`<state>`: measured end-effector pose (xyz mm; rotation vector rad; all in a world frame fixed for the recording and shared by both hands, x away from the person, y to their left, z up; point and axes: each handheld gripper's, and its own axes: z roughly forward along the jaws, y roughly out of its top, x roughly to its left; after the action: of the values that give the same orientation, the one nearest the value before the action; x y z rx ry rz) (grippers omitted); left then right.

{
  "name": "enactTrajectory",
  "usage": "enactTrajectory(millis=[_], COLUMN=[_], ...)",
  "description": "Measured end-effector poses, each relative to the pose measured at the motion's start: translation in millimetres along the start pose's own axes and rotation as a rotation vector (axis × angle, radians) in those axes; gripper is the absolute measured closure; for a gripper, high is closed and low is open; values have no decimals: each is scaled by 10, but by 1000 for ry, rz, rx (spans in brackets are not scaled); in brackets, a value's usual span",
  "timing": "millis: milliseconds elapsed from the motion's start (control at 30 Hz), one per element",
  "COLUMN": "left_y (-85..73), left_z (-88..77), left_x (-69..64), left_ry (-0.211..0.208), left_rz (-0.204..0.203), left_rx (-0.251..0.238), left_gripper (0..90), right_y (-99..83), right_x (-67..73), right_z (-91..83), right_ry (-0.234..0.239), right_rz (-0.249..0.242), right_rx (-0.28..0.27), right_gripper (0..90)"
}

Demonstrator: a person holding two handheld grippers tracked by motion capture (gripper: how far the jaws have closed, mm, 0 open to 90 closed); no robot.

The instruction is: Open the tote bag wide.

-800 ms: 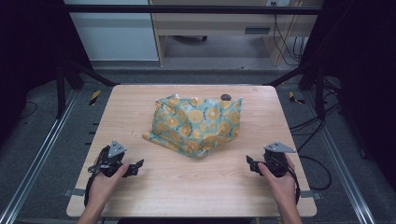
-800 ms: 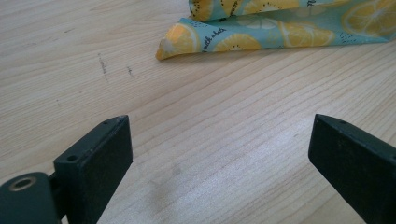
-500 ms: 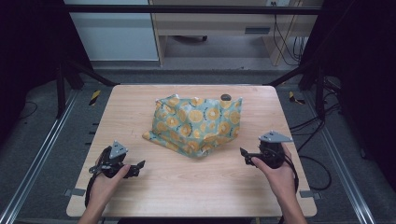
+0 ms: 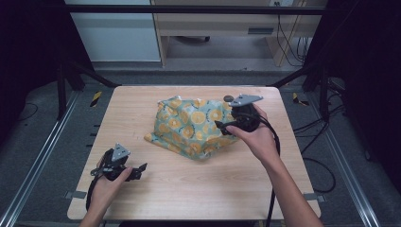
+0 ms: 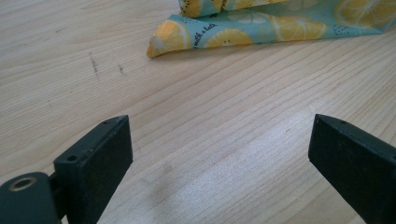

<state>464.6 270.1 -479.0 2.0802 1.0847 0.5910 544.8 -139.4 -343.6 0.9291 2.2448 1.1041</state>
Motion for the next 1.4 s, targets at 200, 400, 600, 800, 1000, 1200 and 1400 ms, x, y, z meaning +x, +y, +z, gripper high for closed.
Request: enactTrajectory(millis=[200,400,600,800,1000,1200,1400], left_y=[0,-3,-5,-4,0,3,9], left_z=[2,21,20,13,11,7,-1], left_x=[-1,6,1,-5,-11,-3,-1], left_ry=[-6,-14,-17,-20,-20,-17,-14], left_rz=[-2,-10,-12,-9,-9,-9,-13], left_rx=[-3,-2,-3,-4,-9,-10,-15], left_gripper=[60,60,60,60,60,61,61], right_y=[209,380,491,540,528,500,506], right_x=[-101,-134,-126,-118,-92,-35,8], right_z=[419,748,1029,1197,1274,1264,1174], right_ry=[29,68,102,124,154,172,188], right_rz=[17,31,41,42,17,-32,-48], right_rx=[34,45,68,114,162,179,165], right_gripper=[163,155,154,203,426,733,884])
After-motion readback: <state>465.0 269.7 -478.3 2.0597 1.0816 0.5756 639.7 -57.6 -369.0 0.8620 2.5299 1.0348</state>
